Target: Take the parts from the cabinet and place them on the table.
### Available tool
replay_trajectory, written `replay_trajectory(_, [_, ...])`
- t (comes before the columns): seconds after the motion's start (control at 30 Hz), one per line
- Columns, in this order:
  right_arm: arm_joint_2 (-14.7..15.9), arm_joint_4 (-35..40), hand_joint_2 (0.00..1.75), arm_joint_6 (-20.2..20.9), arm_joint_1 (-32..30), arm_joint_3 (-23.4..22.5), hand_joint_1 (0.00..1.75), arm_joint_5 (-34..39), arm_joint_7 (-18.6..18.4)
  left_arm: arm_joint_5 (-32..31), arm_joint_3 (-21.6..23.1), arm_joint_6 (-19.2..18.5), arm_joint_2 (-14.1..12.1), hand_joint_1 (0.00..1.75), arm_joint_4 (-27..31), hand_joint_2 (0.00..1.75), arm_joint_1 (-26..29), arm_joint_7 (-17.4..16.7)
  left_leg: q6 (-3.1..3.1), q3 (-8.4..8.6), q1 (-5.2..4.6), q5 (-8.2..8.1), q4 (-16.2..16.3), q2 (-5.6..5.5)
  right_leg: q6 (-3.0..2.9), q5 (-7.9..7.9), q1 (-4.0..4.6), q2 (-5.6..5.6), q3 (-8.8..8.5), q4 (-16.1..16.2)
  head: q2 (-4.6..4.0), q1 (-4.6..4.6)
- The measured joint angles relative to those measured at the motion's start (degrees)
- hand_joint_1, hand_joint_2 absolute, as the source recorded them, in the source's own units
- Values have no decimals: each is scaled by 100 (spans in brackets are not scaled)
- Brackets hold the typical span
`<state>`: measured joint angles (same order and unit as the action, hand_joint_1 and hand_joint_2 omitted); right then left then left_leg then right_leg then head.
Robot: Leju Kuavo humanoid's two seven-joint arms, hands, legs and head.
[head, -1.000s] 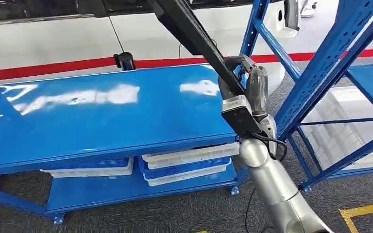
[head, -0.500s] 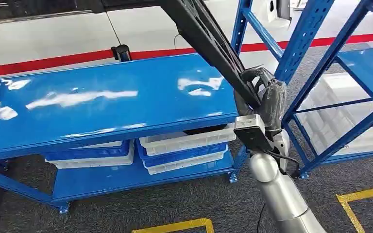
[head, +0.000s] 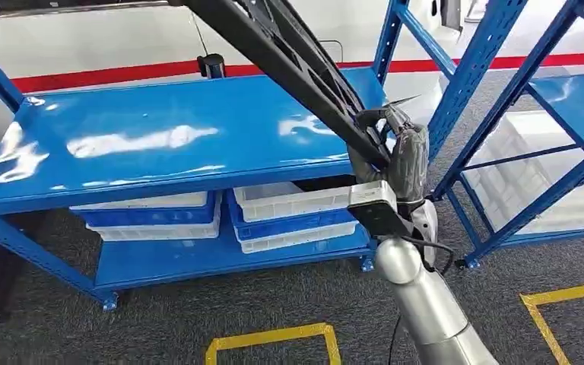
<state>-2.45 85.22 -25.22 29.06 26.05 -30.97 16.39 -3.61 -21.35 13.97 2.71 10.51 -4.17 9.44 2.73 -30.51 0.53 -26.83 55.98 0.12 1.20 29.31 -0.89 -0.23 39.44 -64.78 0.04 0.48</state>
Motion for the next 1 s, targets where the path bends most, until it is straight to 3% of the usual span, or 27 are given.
replay_trajectory(0.03, [-13, -59, 175, 2, 16, 0, 175, 44, 4, 7, 0, 13, -2, 0, 0, 175, 3, -20, 9, -68, -6, 74, 6, 0, -12, 255, -1, 0, 104, -445, 0, 0])
replay_trajectory(0.07, [-31, -131, 175, 15, 27, -2, 175, 107, 4, 18, -2, 39, -11, 0, 0, 175, 8, -37, 10, -187, -13, 158, 15, 4, 23, 397, 0, 1, 180, -892, 0, 0])
replay_trajectory(0.1, [-52, -210, 175, 20, 27, -2, 175, 160, 4, 28, -4, 46, -15, 0, 0, 175, 12, -48, 7, -286, -21, 235, 20, 6, 85, 347, 0, 1, 156, -1112, 0, 4])
replay_trajectory(0.13, [-74, -273, 175, 22, 32, -4, 175, 181, 4, 52, -4, 50, -20, 0, 0, 175, 13, -57, 1, -380, -27, 302, 25, 5, 152, 203, 1, 1, 31, -1079, 0, 4])
replay_trajectory(0.17, [-98, -341, 175, 22, 46, -7, 175, 210, 4, 63, -7, 52, -24, 0, 0, 175, 14, -59, -12, -474, -38, 371, 31, 3, 208, 16, 5, 1, -221, -815, 0, 4])
replay_trajectory(0.2, [-133, -395, 175, 28, 72, -7, 175, 216, 13, 70, -9, 52, -26, 0, 0, 175, 17, -59, -27, -548, -46, 431, 40, 1, 214, -107, 21, 0, -546, -378, 2, 5])
replay_trajectory(0.23, [-174, -439, 175, 41, 113, -7, 175, 221, 17, 74, -13, 52, -28, 0, 0, 175, 19, -57, -48, -603, -54, 493, 50, -1, 154, -97, 31, 2, -967, 226, 0, 2])
replay_trajectory(0.27, [-210, -472, 175, 42, 152, -9, 175, 223, 22, 81, -15, 50, -28, 0, 0, 175, 21, -57, -83, -650, -90, 534, 64, -2, 64, 88, 75, -1, -1335, 761, 0, 4])
replay_trajectory(0.3, [-240, -500, 175, 39, 171, -15, 175, 223, 33, 83, -17, 48, -44, 0, 0, 175, 28, -55, -109, -664, -86, 599, 63, 7, 30, 165, 96, 16, -1407, 1026, 0, -15])
replay_trajectory(0.37, [-258, -570, 175, 42, 195, -24, 175, 232, 52, 92, -26, 35, -63, 0, 0, 175, 42, -50, -168, -674, -57, 721, 5, 1, -8, 108, 128, 21, -1290, 974, 2, -13])
replay_trajectory(0.4, [-271, -597, 175, 42, 195, -24, 175, 234, 52, 94, -26, 33, -70, 0, -4, 175, 64, -50, -212, -687, -71, 763, -3, -14, -75, 46, 82, 14, -1255, 1004, 0, -31])
replay_trajectory(0.43, [-284, -636, 175, 42, 210, -26, 175, 238, 52, 101, -28, 33, -85, 0, -9, 175, 77, -50, -245, -751, -25, 580, 94, -41, -124, -27, -8, -24, -1240, 1011, 0, -15])
replay_trajectory(0.47, [-304, -658, 175, 42, 216, -24, 175, 238, 57, 101, -28, 33, -90, 0, -13, 175, 103, -50, -278, -834, -9, 201, 341, -32, -231, -103, -3, -24, -1202, 1010, 0, -33])
replay_trajectory(0.53, [-334, -686, 175, 46, 223, -26, 175, 256, 61, 107, -31, 33, -105, 0, -15, 175, 109, -48, -362, -1066, 12, -495, 1208, -35, -246, -257, 1, -24, -1035, 1000, 0, -59])
replay_trajectory(0.57, [-337, -703, 175, 46, 218, -26, 175, 258, 61, 107, -30, 33, -107, 0, -17, 175, 109, -48, -399, -1153, 25, -662, 1620, -33, -235, -322, 1, -25, -943, 994, 0, -63])
replay_trajectory(0.6, [-334, -715, 175, 46, 207, -28, 175, 253, 59, 107, -30, 22, -109, 0, -17, 175, 110, -44, -426, -1169, 44, -654, 1886, -30, -218, -384, 0, -26, -854, 986, 0, -59])
replay_trajectory(0.63, [-334, -725, 175, 35, 186, -46, 175, 218, 37, 107, -28, -13, -118, 0, -20, 175, 114, -30, -450, -1073, 76, -483, 1917, -29, -196, -450, -6, -29, -754, 968, 0, -63])
replay_trajectory(0.67, [-328, -723, 175, 22, 168, -72, 175, 160, 13, 107, -28, -26, -127, 0, -20, 175, 115, -13, -467, -881, 105, -269, 1731, -27, -165, -496, -19, -28, -665, 941, 0, -59])
replay_trajectory(0.7, [-317, -719, 175, 17, 152, -98, 175, 133, -15, 105, -28, -65, -136, 0, -20, 175, 115, 11, -489, -571, 129, -84, 1348, -26, -135, -536, -32, -29, -567, 891, 0, -63])
replay_trajectory(0.73, [-304, -706, 175, 13, 139, -135, 175, 103, -33, 94, -28, -92, -140, 0, -20, 175, 110, 37, -503, -214, 154, -43, 883, -28, -94, -563, -44, -27, -487, 830, 0, -66])
replay_trajectory(0.77, [-291, -673, 175, 9, 116, -177, 175, 90, -39, 77, -28, -131, -140, 0, -20, 175, 100, 50, -517, 160, 161, -213, 393, -50, -61, -582, -14, -29, -406, 756, 0, -72])
replay_trajectory(0.8, [-264, -640, 175, -2, 95, -225, 175, 83, -44, 70, -28, -151, -151, 0, -20, 175, 98, 61, -448, 265, 116, -331, 137, -95, -14, -615, -6, -30, -356, 714, 0, -68])
replay_trajectory(0.87, [-238, -595, 175, -15, 45, -288, 175, 70, -42, 55, -26, -194, -149, 0, -22, 175, 107, 79, -366, 181, 79, -308, 160, -85, 104, -721, 10, -37, -334, 730, 0, -68])
replay_trajectory(0.9, [-210, -568, 175, -17, -5, -326, 175, 68, -42, 50, -26, -201, -149, 0, -22, 175, 113, 79, -296, 161, 52, -263, 159, -72, 147, -779, 7, -32, -319, 752, 0, -72])
replay_trajectory(0.93, [-136, -525, 175, -20, -88, -382, 175, 44, -50, 29, -24, -208, -140, 0, -30, 175, 110, 85, -170, 87, 88, -172, 120, -30, 188, -755, 16, -31, -261, 728, 0, -70])
replay_trajectory(0.97, [-77, -451, 175, -22, -189, -456, 175, 20, -65, -2, -20, -208, -116, 0, -28, 175, 90, 100, -84, 17, 56, -100, 126, -35, 138, -534, -17, -13, -147, 566, 0, -76])
replay_trajectory(1.0, [-44, -386, 175, -24, -274, -509, 175, -9, -83, -15, -9, -208, -116, 0, -28, 175, 88, 118, 4, -74, 52, -31, 128, -28, 65, -199, -25, -8, 13, 228, 0, -33])
